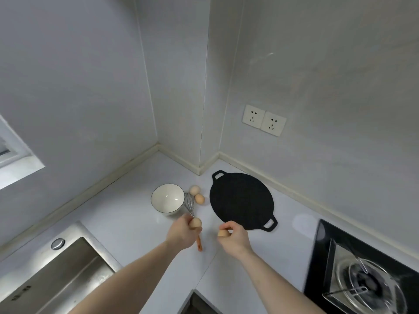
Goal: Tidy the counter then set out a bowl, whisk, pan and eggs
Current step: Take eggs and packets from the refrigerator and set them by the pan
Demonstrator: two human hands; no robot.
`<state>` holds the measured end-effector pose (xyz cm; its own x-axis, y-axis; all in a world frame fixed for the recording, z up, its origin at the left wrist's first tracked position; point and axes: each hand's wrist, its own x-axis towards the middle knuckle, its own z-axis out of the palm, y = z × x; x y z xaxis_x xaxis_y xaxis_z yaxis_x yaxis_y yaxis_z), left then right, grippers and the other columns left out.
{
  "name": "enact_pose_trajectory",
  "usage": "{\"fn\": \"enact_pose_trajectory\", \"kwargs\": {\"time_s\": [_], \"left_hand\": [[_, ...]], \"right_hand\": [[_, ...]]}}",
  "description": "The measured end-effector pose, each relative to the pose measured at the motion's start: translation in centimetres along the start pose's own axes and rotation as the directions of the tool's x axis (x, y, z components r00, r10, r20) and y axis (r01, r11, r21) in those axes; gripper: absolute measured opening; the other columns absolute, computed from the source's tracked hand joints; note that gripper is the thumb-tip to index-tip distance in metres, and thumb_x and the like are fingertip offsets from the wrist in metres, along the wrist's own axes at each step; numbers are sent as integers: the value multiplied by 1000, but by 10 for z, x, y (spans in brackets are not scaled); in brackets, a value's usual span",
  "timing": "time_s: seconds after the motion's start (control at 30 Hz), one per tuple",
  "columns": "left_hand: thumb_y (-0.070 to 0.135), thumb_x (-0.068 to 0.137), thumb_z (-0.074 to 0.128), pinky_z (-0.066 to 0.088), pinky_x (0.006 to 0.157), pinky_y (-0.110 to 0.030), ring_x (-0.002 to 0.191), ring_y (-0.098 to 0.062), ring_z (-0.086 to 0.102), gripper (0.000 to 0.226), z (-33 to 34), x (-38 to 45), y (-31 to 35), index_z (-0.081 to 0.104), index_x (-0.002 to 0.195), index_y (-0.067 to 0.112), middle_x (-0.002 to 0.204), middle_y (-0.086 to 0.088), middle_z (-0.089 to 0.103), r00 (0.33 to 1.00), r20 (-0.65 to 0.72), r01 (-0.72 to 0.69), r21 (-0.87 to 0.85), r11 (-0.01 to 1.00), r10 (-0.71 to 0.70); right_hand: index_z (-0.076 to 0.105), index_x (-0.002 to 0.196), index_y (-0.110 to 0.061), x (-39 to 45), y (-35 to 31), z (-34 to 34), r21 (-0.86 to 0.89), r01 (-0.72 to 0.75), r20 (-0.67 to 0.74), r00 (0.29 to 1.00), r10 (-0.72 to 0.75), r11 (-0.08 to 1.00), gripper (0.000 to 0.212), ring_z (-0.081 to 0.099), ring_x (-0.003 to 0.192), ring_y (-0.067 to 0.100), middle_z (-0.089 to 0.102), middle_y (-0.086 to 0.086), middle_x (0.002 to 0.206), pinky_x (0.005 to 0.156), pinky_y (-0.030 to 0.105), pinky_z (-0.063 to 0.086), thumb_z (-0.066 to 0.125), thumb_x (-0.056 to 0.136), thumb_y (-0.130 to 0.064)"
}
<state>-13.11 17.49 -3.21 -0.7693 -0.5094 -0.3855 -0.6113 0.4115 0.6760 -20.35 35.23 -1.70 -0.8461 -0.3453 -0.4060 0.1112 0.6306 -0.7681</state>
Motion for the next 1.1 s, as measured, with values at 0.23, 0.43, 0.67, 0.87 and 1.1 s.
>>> {"fn": "enact_pose_trajectory", "kwargs": {"time_s": [0.23,0.43,0.67,0.87,1.1], "left_hand": [[41,81,60,47,73,-31,95,-22,61,22,19,50,3,56,98,27,99,6,64,998,-8,-66,155,986,68],[35,80,62,49,76,-32,103,-24,62,25,29,83,-2,55,104,29,110,5,62,996,-23,-83,218,972,91],[29,88,62,47,73,-33,105,-26,63,27,34,98,-9,55,114,25,118,3,57,986,-23,-147,369,918,167],[21,88,58,48,74,-35,103,-28,63,35,36,104,-13,56,122,29,118,2,56,980,-55,-165,307,937,191],[20,91,57,50,76,-34,100,-24,64,33,31,104,-22,62,122,29,114,6,62,962,-144,-202,193,960,231]], "right_hand": [[65,98,-27,44,-1,28,-115,-2,-43,999,-3,993,22,64,96,16,63,-10,102,84,28,54,57,86,-11],[65,110,-21,78,4,49,-167,-9,-55,998,0,986,29,60,98,17,61,-6,104,84,29,53,57,87,-6],[64,115,-23,99,10,63,-161,-53,-84,996,40,986,30,63,102,18,64,-5,110,89,35,56,63,88,-11],[62,115,-24,111,11,71,-151,-64,-84,995,52,987,31,63,98,15,64,-7,109,88,33,57,65,86,-11],[62,111,-24,120,9,82,-118,-62,-91,995,51,991,29,63,98,15,66,-7,107,86,34,58,67,86,-11]]}}
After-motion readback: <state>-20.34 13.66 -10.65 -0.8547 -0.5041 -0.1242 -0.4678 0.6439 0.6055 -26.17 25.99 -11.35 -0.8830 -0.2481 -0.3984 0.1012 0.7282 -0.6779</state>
